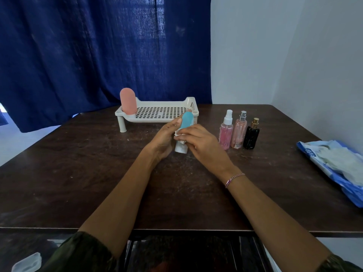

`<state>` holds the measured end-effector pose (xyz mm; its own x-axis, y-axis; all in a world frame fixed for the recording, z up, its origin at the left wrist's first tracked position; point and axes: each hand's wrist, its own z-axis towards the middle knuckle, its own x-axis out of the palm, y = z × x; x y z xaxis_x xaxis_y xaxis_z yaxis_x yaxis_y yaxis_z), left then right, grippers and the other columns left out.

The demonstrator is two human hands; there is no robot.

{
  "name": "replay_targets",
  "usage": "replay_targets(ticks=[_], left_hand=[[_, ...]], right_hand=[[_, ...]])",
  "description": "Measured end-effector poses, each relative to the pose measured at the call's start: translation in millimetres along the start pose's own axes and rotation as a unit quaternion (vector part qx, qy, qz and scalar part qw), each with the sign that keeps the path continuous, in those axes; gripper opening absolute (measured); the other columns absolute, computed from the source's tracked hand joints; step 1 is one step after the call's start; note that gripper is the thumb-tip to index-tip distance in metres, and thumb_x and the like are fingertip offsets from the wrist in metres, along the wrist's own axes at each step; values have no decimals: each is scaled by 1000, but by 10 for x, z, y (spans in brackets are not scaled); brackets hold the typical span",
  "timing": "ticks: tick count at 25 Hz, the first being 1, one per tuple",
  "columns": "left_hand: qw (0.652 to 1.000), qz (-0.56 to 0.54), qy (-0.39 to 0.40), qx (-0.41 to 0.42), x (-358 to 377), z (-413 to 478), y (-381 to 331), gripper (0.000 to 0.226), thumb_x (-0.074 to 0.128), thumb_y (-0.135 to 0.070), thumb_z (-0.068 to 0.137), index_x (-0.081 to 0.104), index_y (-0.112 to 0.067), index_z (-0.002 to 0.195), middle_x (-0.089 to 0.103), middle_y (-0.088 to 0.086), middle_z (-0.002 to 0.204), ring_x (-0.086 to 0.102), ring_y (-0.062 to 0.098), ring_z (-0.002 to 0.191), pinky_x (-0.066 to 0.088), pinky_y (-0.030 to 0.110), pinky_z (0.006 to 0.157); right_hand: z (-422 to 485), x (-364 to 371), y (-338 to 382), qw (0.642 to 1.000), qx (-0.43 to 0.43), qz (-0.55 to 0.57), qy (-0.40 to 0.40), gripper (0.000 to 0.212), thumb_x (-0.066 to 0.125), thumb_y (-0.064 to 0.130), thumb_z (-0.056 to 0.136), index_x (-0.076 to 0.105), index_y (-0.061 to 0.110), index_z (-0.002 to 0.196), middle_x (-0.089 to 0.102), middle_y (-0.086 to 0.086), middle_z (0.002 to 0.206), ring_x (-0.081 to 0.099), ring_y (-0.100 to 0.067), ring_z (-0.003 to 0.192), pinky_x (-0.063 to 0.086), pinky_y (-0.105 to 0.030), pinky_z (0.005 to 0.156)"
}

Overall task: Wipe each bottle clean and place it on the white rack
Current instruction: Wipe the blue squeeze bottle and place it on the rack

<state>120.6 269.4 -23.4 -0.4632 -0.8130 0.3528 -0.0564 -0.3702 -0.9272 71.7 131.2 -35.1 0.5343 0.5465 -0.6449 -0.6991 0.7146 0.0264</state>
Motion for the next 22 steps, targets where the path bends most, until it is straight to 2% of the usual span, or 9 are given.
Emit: replay_targets(ticks=[4,8,11,16,20,22], left_hand=[[1000,-7,26,-8,10,-6,25,31,36,-18,100,53,-10,124,62,6,103,59,15,92,50,28,82],[999,11,45,-26,62,-54,13,26,33,-19,100,56,-19,113,69,1,91,62,16,82,54,32,67],[998,16,54,-35,66,-67,13,27,33,-21,100,55,-20,116,68,4,97,66,19,83,55,34,70],[1000,-17,25,-7,40,-42,7,28,32,-20,101,55,-17,117,64,4,96,61,15,82,54,32,70],[999,-37,-13,14,7,-20,5,29,32,-21,101,56,-13,115,66,5,100,63,13,87,53,29,78],[997,-56,-39,20,-20,-15,-15,29,33,-23,101,56,-13,114,65,8,103,63,16,90,52,31,83]], right_hand=[[20,-41,-19,998,31,-9,-45,30,64,-3,79,65,3,109,64,-11,110,49,-16,108,35,-23,101],[13,-105,-93,986,125,8,-109,28,63,-2,81,65,4,109,62,-12,111,55,-19,107,44,-25,97],[13,-138,-164,974,174,27,-142,28,63,-3,82,66,5,109,62,-8,110,55,-13,103,48,-24,92],[3,-60,-121,981,154,49,-107,29,64,-2,81,66,5,110,61,-9,112,56,-18,107,48,-31,95],[-12,-30,-40,990,115,40,-76,31,66,-4,78,67,6,107,63,-10,109,55,-17,106,39,-18,99],[-27,-15,3,994,88,34,-46,33,67,-4,76,67,7,107,65,-9,108,56,-16,106,38,-17,99]])
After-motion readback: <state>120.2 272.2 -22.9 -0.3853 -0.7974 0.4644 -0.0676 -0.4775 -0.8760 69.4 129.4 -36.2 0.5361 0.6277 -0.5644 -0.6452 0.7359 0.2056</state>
